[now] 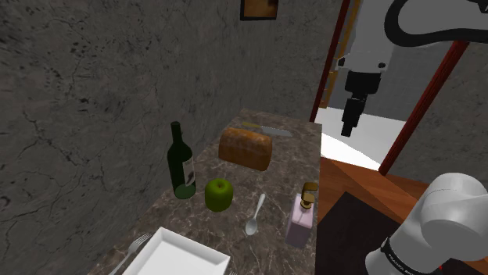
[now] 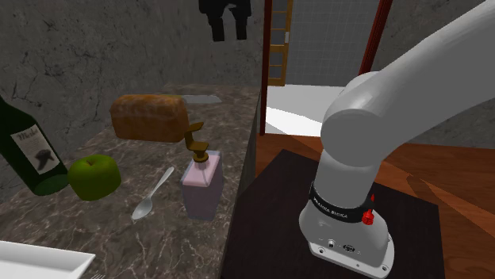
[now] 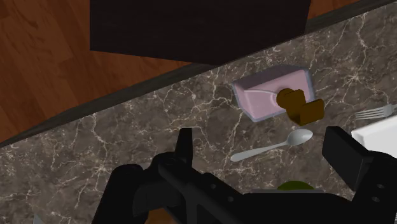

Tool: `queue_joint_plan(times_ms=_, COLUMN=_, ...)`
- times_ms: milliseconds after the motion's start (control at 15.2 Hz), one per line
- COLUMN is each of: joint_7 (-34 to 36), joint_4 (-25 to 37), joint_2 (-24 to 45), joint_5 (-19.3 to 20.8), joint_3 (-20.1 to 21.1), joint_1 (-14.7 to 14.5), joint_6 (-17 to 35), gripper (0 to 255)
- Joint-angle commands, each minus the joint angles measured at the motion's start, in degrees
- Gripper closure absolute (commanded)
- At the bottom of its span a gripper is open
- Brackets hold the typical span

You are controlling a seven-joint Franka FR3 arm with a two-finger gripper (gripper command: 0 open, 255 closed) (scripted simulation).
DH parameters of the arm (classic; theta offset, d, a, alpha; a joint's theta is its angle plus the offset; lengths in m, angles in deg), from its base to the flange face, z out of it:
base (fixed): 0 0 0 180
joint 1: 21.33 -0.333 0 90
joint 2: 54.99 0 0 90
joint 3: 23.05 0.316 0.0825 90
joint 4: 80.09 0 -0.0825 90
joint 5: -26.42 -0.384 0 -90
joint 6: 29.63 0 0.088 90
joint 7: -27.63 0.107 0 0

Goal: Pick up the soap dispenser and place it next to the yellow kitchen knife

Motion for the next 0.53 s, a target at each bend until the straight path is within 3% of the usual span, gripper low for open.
queue_joint_plan(times_ms=0, joint_7=0.0, joint_4=0.0, joint_2=0.0, joint_5=0.0, joint_3=0.0, joint_1=0.0, joint_6=0.0, gripper=0)
queue_joint_plan(times_ms=462, joint_7=7.9, joint_4=-9.8, joint_2=0.0, joint_5=-5.4, joint_3=7.3, joint_1=-1.9, joint_6=11.6, gripper=0)
